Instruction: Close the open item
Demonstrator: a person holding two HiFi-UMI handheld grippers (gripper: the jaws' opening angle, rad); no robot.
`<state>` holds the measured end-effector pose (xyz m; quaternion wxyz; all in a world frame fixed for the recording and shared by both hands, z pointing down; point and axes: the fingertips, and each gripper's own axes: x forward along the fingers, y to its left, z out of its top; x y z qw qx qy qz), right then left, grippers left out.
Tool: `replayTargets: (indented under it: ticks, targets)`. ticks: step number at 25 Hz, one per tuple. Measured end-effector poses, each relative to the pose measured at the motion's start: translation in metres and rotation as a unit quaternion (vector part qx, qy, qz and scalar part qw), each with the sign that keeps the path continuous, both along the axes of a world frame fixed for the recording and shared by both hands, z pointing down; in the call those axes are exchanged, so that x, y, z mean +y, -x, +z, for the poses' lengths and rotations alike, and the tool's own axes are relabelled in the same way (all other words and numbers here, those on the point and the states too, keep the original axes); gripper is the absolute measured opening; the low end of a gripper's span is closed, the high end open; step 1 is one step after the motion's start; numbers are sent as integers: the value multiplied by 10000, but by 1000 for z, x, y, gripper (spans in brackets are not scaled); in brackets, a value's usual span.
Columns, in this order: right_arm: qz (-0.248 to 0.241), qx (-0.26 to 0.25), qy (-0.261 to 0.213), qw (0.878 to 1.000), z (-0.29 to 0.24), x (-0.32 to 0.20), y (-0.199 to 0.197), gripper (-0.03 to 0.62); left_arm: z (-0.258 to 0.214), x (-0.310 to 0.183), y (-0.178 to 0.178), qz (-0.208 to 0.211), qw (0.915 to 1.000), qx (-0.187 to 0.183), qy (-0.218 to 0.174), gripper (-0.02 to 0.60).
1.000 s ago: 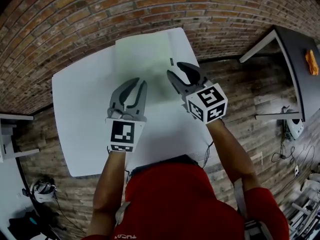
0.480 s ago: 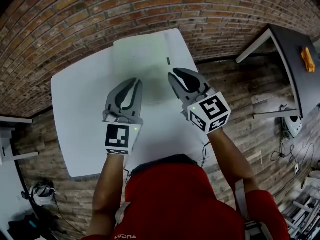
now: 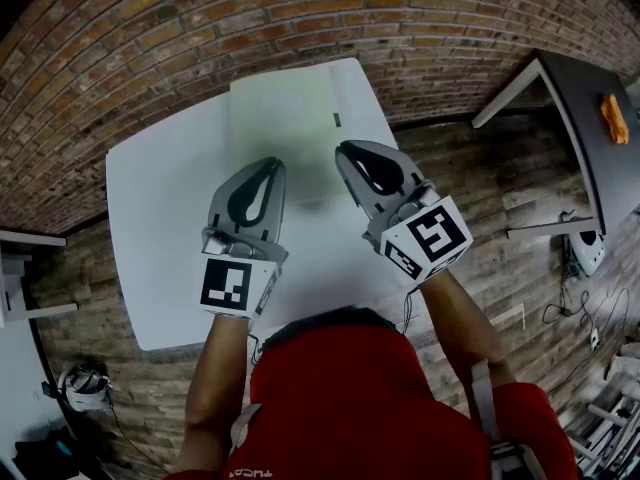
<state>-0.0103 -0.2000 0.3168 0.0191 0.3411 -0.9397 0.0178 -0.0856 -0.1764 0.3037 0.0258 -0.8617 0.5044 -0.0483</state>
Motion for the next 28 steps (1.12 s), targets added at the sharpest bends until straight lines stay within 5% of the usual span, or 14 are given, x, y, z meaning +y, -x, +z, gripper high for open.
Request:
replayTargets:
  ticks: [28]
  targets:
    - [-824,-172,-523,9951,-38,56,6,32,-31,39,-33,528,9972,412,-321,12]
